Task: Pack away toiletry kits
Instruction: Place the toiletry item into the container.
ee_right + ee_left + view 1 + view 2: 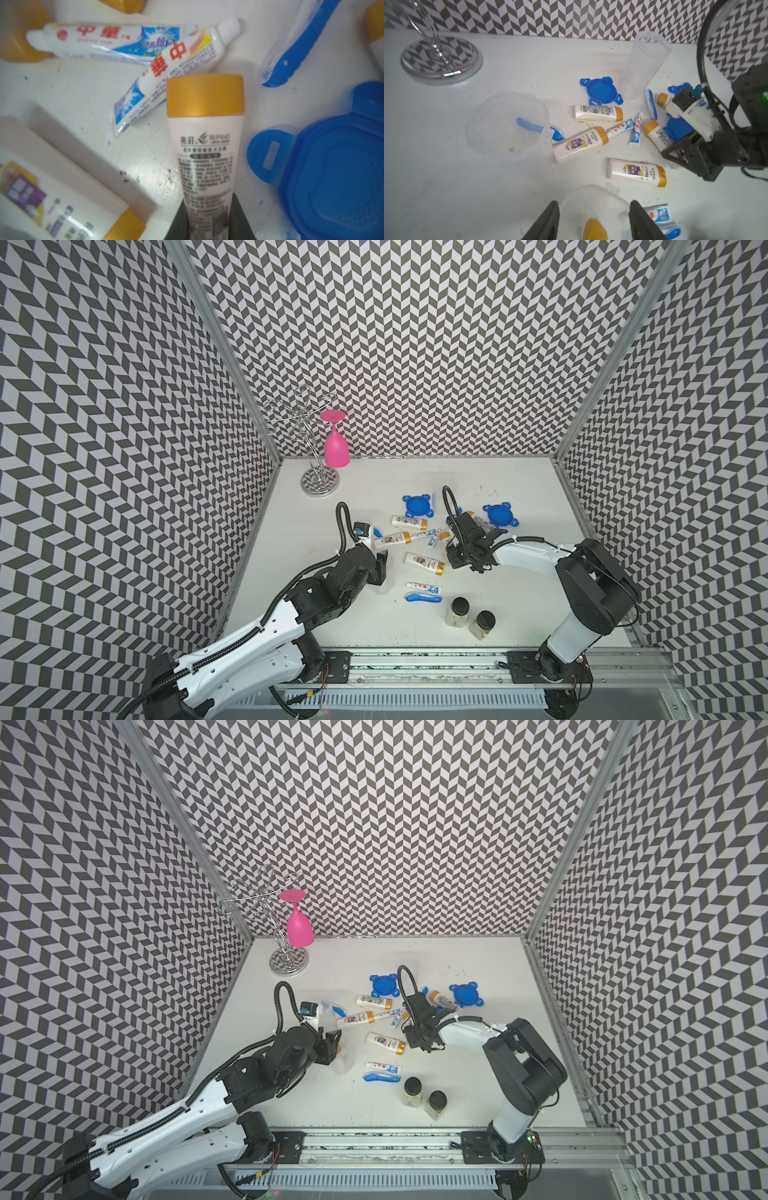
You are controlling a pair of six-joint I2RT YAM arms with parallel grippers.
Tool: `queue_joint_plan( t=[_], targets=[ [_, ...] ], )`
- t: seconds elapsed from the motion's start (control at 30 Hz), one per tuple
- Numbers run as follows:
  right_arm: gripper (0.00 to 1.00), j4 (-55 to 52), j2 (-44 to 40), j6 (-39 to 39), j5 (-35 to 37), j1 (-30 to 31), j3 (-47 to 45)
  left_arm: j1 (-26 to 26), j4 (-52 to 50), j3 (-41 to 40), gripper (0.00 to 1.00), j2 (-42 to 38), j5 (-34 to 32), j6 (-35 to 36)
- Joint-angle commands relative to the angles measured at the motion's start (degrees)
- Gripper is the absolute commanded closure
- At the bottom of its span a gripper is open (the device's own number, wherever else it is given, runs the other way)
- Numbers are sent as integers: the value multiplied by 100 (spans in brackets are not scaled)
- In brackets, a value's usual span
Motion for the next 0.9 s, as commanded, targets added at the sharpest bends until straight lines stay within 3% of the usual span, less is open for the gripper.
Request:
queue_joint_plan(
  t=[0.0,0.1,0.27,0.53,0.67,0.87],
  targets=[
    [89,126,-499,-147,-171,-22,-281,-22,-254,691,25,8,192,-70],
    [91,281,-1120,-261,-273,-29,-393,17,-319,1091,11,110,761,-144],
    [91,577,-2220,-576,-918,-9,-516,73,-204,1593,1,536,1919,-201],
    [88,1340,-3609,-620,-1767,385,-766,226,782,1880,0,1078,2845,-482],
    [88,1488,-3686,-554,-1959,500,-670,565,1460,1962,0,1524,3434,-802],
    [88,1571,-3704,-533,-1882,672,-497,621,2277,2090,0,2133,3628,-1054]
  ],
)
